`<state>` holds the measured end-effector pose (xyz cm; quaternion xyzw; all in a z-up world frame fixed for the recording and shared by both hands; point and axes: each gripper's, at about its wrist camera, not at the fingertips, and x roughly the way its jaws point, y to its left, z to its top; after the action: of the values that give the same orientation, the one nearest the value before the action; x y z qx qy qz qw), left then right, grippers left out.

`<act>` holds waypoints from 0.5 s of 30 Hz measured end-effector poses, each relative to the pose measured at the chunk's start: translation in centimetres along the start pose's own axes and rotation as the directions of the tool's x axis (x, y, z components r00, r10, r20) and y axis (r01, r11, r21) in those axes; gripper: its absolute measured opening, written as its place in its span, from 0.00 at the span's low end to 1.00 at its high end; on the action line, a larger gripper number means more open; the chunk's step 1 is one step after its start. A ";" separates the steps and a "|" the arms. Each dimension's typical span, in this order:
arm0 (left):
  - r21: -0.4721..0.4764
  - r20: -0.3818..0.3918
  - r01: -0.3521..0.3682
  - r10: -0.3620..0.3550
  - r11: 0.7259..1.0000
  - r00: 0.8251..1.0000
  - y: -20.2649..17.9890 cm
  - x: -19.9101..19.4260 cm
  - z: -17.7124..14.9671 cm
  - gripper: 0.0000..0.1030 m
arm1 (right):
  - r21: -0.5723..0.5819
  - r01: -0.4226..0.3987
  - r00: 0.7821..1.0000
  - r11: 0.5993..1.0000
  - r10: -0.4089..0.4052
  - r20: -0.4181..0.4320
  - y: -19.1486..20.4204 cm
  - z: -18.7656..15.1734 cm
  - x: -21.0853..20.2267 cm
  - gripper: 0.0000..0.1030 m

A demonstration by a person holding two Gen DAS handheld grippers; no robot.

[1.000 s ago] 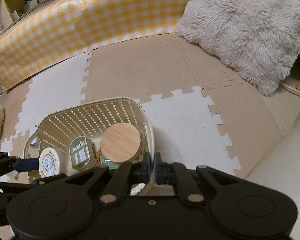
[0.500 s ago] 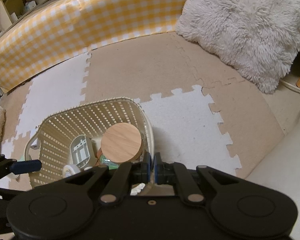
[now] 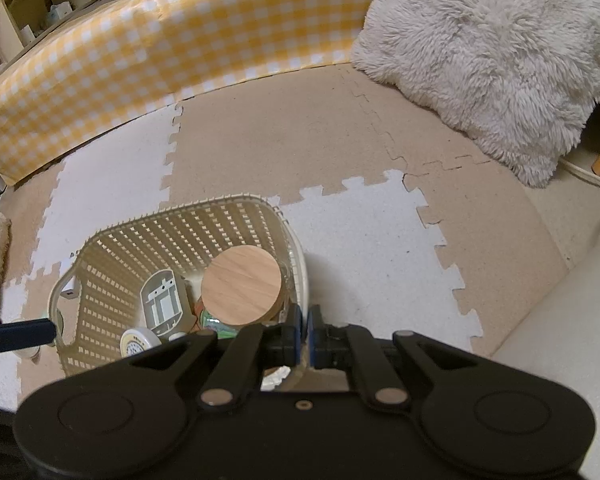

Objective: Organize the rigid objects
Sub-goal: 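Lower the tape measure into the basket and open the left tool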

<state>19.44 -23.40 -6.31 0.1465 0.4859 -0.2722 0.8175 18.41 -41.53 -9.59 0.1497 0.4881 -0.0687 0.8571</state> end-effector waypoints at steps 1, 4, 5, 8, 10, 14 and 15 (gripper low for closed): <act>0.002 0.007 0.003 -0.003 1.000 1.000 -0.1 -0.3 -0.1 0.84 | 0.001 -0.001 1.000 1.000 0.001 0.000 0.0 0.0 0.0 0.04; 0.008 0.023 0.006 -0.006 1.000 1.000 -0.2 -1.2 -0.3 0.89 | 0.000 -0.001 1.000 1.000 0.001 0.000 0.0 0.0 0.0 0.04; 0.009 0.030 0.006 -0.006 1.000 1.000 -0.2 -1.4 -0.4 0.91 | 0.000 -0.001 1.000 1.000 0.001 0.000 0.0 0.0 0.0 0.04; 0.008 0.049 0.009 -0.009 1.000 0.999 -0.1 -2.3 -0.8 0.95 | 0.001 -0.001 1.000 1.000 0.001 0.000 0.0 0.0 0.0 0.04; 0.001 0.063 0.016 -0.016 1.000 0.998 0.1 -2.9 -0.9 0.99 | 0.000 -0.001 1.000 1.000 0.001 0.001 0.0 0.0 0.0 0.04; -0.012 0.105 0.034 -0.033 0.999 0.994 0.5 -4.4 -1.4 1.00 | 0.000 -0.001 1.000 1.000 0.001 0.001 0.0 0.0 0.0 0.04; -0.017 0.113 0.042 -0.040 0.999 0.993 0.7 -4.7 -1.6 1.00 | -0.001 0.000 1.000 1.000 0.000 0.001 0.0 0.0 0.0 0.04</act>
<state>16.96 -20.60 -2.93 0.1130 0.4446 -0.2922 0.8392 18.39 -41.56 -9.57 0.1495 0.4877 -0.0685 0.8574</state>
